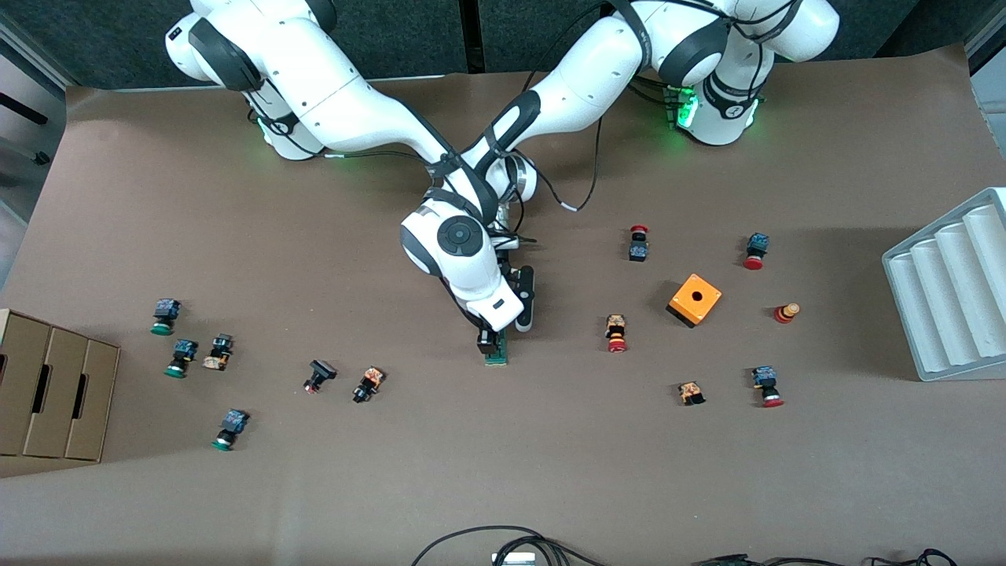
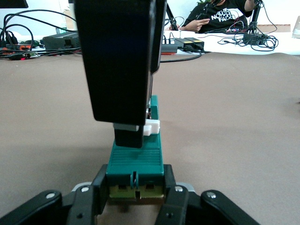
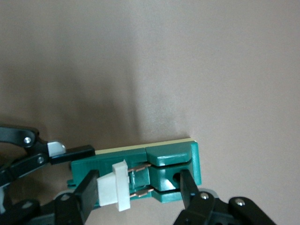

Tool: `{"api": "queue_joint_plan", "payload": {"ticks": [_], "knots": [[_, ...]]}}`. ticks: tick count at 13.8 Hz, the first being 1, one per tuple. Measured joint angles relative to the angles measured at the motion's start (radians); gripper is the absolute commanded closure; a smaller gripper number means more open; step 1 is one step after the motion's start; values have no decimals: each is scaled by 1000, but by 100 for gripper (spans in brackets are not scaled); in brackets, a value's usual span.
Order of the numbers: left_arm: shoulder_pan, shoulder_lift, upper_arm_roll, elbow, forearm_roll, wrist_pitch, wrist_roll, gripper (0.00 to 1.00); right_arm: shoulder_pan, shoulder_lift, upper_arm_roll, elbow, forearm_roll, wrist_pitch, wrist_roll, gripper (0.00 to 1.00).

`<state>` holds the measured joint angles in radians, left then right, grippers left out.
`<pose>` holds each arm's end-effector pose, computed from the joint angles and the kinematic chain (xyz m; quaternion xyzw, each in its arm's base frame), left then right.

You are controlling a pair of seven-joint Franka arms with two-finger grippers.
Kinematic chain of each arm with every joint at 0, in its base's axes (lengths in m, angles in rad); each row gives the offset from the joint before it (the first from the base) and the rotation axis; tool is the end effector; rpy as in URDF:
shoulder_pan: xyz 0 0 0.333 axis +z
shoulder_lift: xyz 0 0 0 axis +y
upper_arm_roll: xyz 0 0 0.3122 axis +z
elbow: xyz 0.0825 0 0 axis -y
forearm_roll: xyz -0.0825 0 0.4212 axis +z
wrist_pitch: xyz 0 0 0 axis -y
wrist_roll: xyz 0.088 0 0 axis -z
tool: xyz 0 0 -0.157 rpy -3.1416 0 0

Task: Close load switch with both arms
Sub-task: 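Swing the white handle up off the base with the right gripper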

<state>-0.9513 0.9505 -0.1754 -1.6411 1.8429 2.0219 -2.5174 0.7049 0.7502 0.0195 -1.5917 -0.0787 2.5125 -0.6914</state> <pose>0.3910 -0.5778 0.0141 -0.8254 -0.0112 -0.5644 0.0093 0.5607 0.4923 0.1311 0.7393 0.6677 0.0856 0.0180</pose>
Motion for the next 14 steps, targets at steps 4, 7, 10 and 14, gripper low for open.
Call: {"api": "queue_joint_plan", "payload": {"ticks": [4,7,10,14], "knots": [[0,0,0,0,0,0,0,67,0,-1,0,0,0,0,-6,25],[0,0,0,0,0,0,0,67,0,-1,0,0,0,0,-15,25],[0,0,0,0,0,0,0,67,0,-2,1,-1,0,-1,-17,25],[0,0,0,0,1,0,0,67,-4,-5,3,-1,0,-3,-17,25]]}}
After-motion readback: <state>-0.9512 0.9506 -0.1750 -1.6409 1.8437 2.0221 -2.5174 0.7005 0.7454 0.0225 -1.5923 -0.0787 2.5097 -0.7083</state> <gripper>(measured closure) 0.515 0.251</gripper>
